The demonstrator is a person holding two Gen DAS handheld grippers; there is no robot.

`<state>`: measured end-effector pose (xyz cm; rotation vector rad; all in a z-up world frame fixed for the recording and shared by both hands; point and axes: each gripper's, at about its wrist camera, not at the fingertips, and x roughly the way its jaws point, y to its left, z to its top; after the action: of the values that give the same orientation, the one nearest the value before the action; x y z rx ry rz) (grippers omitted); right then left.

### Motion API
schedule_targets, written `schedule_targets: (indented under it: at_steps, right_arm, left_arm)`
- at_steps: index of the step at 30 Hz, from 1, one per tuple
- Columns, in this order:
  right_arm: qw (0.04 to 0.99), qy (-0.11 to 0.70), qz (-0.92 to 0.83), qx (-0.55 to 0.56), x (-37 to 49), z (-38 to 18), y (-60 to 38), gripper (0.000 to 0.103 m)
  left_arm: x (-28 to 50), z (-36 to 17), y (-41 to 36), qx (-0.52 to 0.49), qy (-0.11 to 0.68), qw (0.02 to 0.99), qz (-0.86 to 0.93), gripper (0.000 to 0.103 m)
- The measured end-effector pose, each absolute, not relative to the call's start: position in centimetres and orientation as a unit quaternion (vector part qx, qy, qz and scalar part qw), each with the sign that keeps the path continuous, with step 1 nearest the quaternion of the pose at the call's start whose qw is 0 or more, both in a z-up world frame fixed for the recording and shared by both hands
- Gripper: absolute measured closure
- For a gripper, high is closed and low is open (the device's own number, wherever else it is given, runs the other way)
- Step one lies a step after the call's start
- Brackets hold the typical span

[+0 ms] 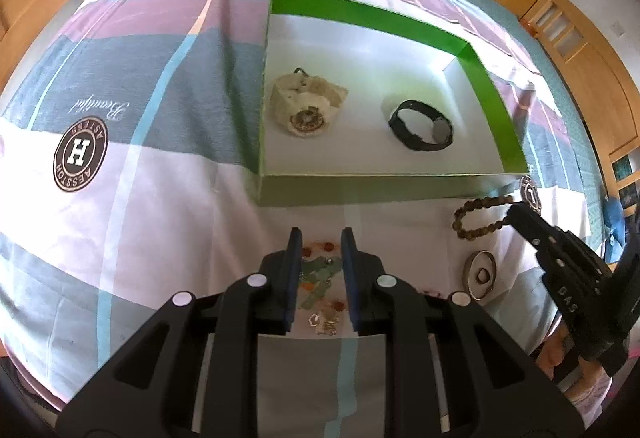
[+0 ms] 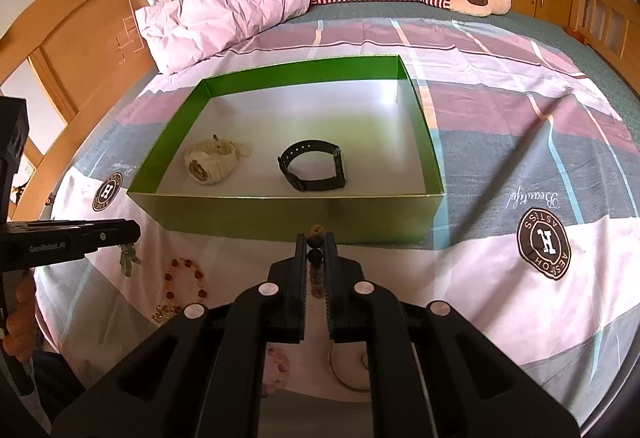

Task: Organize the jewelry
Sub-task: 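Carry the bracelet and charms into the green box and open both tools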

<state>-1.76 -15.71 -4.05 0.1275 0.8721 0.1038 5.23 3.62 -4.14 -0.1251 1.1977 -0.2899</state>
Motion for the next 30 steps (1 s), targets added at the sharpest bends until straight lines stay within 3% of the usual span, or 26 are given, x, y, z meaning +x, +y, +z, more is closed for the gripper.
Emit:
schedule_targets:
  at_steps: [30]
  right_arm:
    - [0.903,0.425,0.051,0.037,-2.0,-4.4,-14.5,0.095]
  left_arm:
    - [3.4,-3.3,1.3,-0.001,0.526,0.840,-0.133,0.083]
